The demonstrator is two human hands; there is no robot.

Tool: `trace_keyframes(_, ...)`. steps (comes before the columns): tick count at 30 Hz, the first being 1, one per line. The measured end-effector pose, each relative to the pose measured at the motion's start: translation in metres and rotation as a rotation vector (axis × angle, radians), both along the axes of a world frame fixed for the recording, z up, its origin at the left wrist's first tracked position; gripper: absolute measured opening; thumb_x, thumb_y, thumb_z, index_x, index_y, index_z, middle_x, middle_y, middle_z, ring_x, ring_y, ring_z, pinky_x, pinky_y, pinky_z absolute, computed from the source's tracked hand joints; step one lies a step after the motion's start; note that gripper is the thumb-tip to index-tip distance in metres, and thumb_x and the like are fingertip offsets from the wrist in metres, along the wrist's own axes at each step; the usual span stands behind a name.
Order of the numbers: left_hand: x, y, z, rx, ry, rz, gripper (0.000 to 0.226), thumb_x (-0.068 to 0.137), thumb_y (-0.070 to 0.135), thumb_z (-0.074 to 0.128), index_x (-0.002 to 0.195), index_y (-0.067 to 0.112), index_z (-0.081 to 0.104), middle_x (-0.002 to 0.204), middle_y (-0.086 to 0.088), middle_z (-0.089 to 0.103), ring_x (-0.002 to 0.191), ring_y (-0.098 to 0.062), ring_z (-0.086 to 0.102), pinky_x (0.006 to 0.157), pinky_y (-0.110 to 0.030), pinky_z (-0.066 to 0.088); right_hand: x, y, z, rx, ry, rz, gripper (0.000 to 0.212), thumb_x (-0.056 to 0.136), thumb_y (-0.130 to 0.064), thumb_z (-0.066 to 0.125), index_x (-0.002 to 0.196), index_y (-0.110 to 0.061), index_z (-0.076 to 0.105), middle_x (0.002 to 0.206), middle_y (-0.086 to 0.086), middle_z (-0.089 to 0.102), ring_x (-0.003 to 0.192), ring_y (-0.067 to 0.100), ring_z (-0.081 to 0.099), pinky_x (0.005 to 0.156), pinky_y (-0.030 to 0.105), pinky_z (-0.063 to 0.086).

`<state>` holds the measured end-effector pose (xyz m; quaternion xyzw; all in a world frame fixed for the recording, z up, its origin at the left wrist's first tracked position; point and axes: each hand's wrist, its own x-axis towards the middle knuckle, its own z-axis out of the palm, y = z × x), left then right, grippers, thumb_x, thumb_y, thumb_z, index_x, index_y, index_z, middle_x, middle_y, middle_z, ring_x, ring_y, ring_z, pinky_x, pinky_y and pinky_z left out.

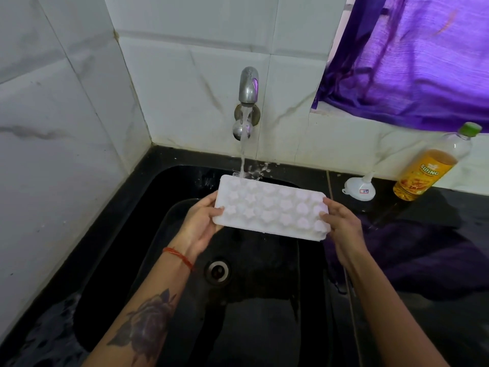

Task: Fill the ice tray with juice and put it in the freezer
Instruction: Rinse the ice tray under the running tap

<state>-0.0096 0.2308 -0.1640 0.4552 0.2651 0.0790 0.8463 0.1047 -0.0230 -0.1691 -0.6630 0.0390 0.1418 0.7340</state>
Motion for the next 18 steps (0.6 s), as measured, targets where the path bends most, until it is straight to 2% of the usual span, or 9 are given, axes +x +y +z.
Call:
trace_keyframes(2, -0.007, 0.013, -0.002, 0.121, 0.094, 0.050, 0.046, 0.085, -0.011, 0.041, 0.116, 0.018, 0.060, 0.109, -0.003, 0.066, 0.096, -0.020, 0.064, 0.061, -0.027, 0.055, -0.002, 0.015, 0.006, -0.006, -0.076, 0.074, 0.034, 0.082, 0.005, 0.059, 0.106, -0.019, 0.063, 0.101, -0.002, 0.070, 0.087, 0.012, 0.069, 0.068, 0.022, 0.057)
trace_keyframes(5, -0.017, 0.031, -0.007, 0.231, 0.236, 0.135, 0.042, 0.091, -0.005, 0.041, 0.122, 0.018, 0.057, 0.107, -0.002, 0.063, 0.091, -0.018, 0.062, 0.064, -0.030, 0.052, -0.005, 0.043, 0.015, -0.060, -0.141, 0.179, 0.038, 0.081, 0.003, 0.063, 0.112, -0.019, 0.060, 0.108, 0.004, 0.068, 0.091, 0.013, 0.067, 0.068, 0.019, 0.055)
trace_keyframes(9, -0.029, 0.045, -0.012, 0.240, 0.341, 0.252, 0.025, 0.094, 0.003, 0.044, 0.102, 0.019, 0.061, 0.084, 0.000, 0.065, 0.067, -0.012, 0.063, 0.044, -0.024, 0.050, -0.009, 0.079, 0.027, -0.216, -0.258, 0.290, 0.045, 0.079, -0.006, 0.070, 0.120, -0.019, 0.059, 0.119, 0.005, 0.064, 0.098, 0.013, 0.065, 0.078, 0.022, 0.055)
trace_keyframes(14, -0.038, 0.057, -0.024, 0.233, 0.437, 0.302, 0.020, 0.095, 0.004, 0.042, 0.097, 0.013, 0.060, 0.087, -0.004, 0.062, 0.068, -0.016, 0.059, 0.050, -0.030, 0.046, -0.012, 0.116, 0.053, -0.455, -0.422, 0.389, 0.050, 0.080, -0.019, 0.069, 0.128, -0.020, 0.056, 0.128, 0.006, 0.059, 0.111, 0.019, 0.059, 0.094, 0.032, 0.050)
trace_keyframes(18, -0.041, 0.052, -0.033, 0.173, 0.468, 0.286, 0.027, 0.096, 0.003, 0.040, 0.079, 0.015, 0.056, 0.077, -0.003, 0.061, 0.065, -0.017, 0.057, 0.039, -0.021, 0.047, -0.012, 0.139, 0.081, -0.508, -0.514, 0.489, 0.053, 0.080, -0.017, 0.069, 0.130, -0.013, 0.053, 0.130, 0.009, 0.058, 0.118, 0.021, 0.056, 0.102, 0.035, 0.045)
